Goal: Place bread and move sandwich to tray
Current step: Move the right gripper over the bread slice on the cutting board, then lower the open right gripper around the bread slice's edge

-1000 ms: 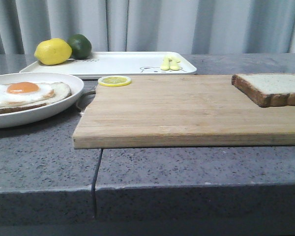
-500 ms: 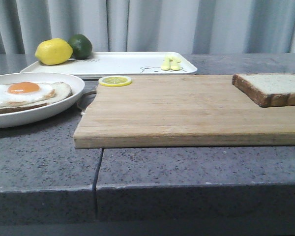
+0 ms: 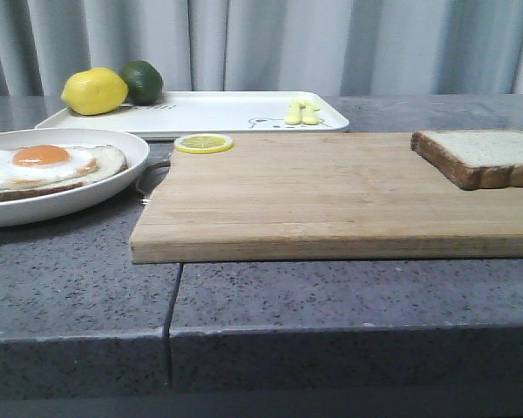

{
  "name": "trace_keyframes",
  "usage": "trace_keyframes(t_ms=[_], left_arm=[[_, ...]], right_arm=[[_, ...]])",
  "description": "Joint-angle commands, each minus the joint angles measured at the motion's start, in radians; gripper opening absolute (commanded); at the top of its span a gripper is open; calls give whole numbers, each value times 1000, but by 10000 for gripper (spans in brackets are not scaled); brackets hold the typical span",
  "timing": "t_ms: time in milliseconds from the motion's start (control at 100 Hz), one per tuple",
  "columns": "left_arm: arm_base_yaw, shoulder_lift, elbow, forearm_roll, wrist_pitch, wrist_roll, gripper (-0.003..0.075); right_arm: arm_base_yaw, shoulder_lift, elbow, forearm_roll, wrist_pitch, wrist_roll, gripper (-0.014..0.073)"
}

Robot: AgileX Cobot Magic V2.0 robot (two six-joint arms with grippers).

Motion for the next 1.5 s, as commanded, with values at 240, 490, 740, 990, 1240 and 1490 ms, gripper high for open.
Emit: trace_keyframes(t_ms=[240, 490, 740, 990, 1240, 1490], left_arm=[[-6, 19, -32, -28, -31, -6, -18], [-6, 19, -32, -28, -31, -6, 221], [-6, 19, -32, -28, -28, -6, 454], [-6, 19, -32, -28, -28, -6, 452], [-6, 19, -32, -28, -28, -6, 452], [-6, 19, -32, -28, -28, -6, 452]], right_arm=[[-4, 14, -38, -1, -75, 3, -117], [-4, 14, -38, 7, -25, 3, 101], [-4, 14, -38, 7, -11, 3, 485], [-4, 14, -38, 7, -14, 3, 479], [-4, 14, -38, 7, -25, 3, 479], [-4, 14, -38, 7, -33, 3, 479]])
